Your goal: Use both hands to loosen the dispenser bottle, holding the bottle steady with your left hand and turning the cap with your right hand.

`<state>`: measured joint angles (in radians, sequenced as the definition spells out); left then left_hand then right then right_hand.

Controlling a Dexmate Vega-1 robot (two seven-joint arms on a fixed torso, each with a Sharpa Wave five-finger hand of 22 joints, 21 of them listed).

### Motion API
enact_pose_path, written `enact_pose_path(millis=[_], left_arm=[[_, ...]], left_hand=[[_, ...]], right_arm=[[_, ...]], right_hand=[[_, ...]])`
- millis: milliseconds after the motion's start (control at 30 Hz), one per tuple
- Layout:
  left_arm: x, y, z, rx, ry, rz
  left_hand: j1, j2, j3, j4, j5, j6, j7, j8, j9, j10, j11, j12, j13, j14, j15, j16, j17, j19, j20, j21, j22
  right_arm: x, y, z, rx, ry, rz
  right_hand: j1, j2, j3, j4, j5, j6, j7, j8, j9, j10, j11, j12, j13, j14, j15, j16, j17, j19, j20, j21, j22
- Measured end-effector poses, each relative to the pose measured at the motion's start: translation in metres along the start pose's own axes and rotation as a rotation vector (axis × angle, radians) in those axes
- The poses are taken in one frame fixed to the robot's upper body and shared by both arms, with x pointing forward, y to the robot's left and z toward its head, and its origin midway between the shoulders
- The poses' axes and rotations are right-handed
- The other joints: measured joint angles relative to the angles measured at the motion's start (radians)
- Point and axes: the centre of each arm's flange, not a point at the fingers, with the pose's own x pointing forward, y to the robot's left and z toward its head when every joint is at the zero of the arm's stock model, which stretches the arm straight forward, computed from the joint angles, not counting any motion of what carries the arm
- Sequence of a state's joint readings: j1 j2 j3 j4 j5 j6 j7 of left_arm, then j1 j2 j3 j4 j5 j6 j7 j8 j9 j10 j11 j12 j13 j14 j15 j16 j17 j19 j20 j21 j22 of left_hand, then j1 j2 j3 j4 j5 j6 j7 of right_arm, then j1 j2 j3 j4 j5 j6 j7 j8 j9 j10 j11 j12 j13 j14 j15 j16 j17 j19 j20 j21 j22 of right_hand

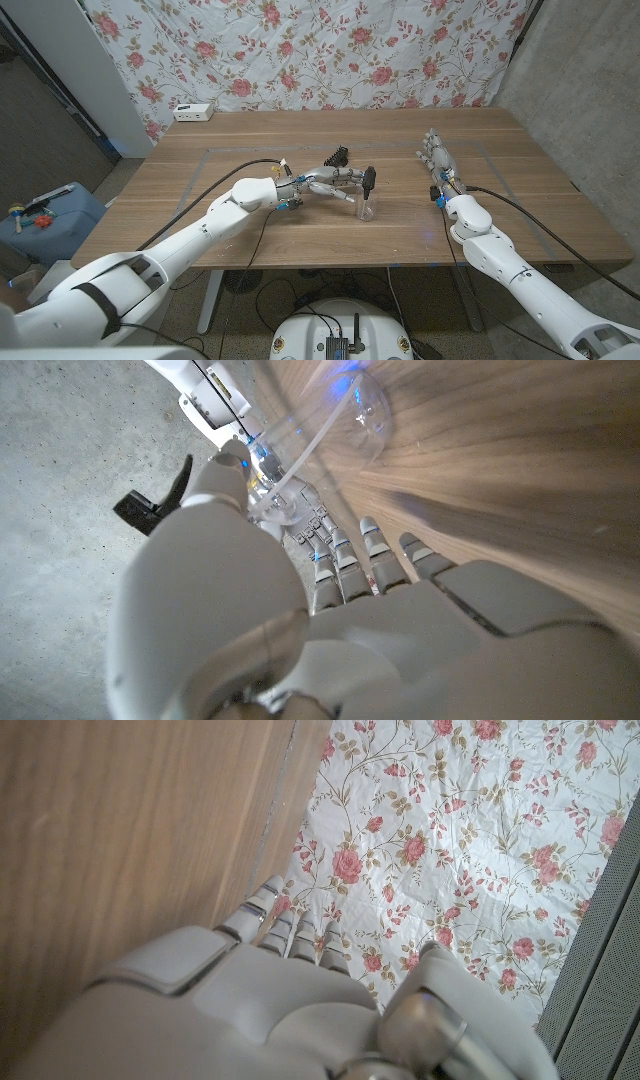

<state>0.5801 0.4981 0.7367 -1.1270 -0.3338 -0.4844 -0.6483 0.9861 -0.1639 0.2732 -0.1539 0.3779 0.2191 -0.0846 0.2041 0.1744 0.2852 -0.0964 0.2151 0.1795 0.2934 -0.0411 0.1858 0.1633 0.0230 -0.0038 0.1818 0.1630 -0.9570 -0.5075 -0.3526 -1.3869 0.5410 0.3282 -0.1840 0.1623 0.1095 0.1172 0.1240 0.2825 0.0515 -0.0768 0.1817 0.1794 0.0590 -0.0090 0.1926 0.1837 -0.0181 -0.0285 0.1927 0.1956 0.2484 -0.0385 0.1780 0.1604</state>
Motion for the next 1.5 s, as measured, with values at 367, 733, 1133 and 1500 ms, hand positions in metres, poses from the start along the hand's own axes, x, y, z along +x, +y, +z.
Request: enact_pose_path(millis=[367,733,1133,1500], left_arm=[[0.01,0.001,-0.002,-0.016,0.011,-0.045],[0.016,0.002,-0.004,-0.022,0.019,-0.073],[0.024,0.004,-0.005,-0.028,0.022,-0.098],[0.032,0.002,-0.003,-0.034,0.019,-0.134]], left_hand=[[0.012,0.004,-0.027,0.004,0.006,0.032,0.01,0.0,0.004,0.019,0.001,0.0,0.0,0.011,0.0,0.0,0.0,0.0,0.0,0.0,0.001],[0.021,0.005,-0.051,0.009,0.012,0.086,0.015,0.008,0.005,0.064,0.0,0.008,0.005,0.037,-0.002,0.0,0.0,-0.004,0.004,0.0,0.003],[0.033,0.009,-0.071,0.013,0.015,0.124,0.009,0.015,0.01,0.094,-0.011,0.015,0.009,0.059,-0.002,0.0,0.0,-0.004,0.004,0.0,0.003],[0.042,0.018,-0.089,0.02,0.015,0.137,-0.003,0.015,0.01,0.103,-0.021,0.015,0.014,0.063,0.002,0.0,0.002,0.003,-0.005,0.0,0.002]], right_arm=[[-0.001,-0.002,-0.002,0.004,-0.002,-0.008],[-0.001,-0.003,-0.003,0.006,-0.003,-0.011],[-0.001,-0.006,-0.001,0.007,-0.007,-0.014],[-0.007,-0.009,-0.001,0.011,-0.009,-0.022]], right_hand=[[0.0,0.0,0.0,0.0,0.0,0.0,0.0,0.0,0.0,0.0,0.0,0.0,0.0,0.0,0.0,0.0,0.0,0.0,0.0,0.0,0.0],[0.0,0.0,0.0,0.0,0.0,0.0,0.0,0.0,0.0,0.0,0.0,0.0,0.0,0.0,0.0,0.0,0.0,0.0,0.0,0.0,0.0],[0.0,0.0,0.0,0.0,0.0,0.0,0.0,0.0,0.0,0.0,0.0,0.0,0.0,0.0,0.0,0.0,0.0,0.0,0.0,0.0,0.0],[-0.004,0.004,0.0,0.0,0.0,0.0,0.0,0.0,0.0,0.0,0.0,0.0,0.0,0.0,0.0,0.0,0.0,0.0,0.0,0.0,0.0]])
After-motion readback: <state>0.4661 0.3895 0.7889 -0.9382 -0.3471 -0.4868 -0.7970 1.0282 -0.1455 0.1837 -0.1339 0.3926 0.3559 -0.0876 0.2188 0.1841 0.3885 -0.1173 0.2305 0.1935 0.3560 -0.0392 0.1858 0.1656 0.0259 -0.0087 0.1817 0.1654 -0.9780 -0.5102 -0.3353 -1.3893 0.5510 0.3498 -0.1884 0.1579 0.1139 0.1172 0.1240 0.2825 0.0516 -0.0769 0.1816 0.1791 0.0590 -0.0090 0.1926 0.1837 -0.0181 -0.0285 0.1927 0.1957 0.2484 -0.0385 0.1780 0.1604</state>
